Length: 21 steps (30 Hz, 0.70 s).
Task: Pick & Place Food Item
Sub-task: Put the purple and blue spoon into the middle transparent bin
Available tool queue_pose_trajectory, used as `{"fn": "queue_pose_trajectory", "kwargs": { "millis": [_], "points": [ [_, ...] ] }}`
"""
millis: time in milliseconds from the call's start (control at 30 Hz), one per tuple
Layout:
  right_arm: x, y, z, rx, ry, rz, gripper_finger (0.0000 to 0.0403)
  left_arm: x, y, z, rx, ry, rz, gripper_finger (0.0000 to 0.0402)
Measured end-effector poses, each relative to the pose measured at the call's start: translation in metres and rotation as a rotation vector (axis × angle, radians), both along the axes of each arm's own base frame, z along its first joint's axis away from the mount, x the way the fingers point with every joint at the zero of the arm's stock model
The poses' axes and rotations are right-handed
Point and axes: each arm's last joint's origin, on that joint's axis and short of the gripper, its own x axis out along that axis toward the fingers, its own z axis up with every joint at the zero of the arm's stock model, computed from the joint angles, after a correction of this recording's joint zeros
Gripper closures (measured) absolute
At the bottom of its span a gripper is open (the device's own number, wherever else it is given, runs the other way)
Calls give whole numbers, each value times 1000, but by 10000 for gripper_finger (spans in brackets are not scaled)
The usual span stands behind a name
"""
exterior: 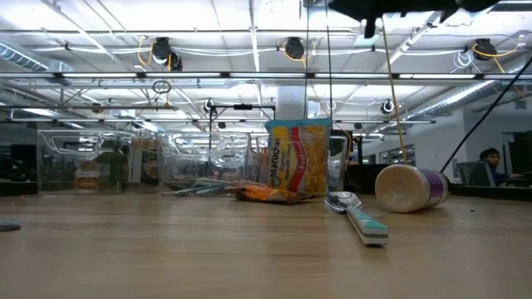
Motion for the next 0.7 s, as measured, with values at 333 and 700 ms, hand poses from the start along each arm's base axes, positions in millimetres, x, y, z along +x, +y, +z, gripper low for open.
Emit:
{"fn": "queue_pose_trajectory", "kwargs": {
  "millis": [333,700],
  "points": [
    [-20,20,8,185,-6,251,300,8,-7,-38,-124,366,-45,201],
    [25,70,-26,239,238,501,300,6,-48,-76,-233,685,-9,202]
  ]
}}
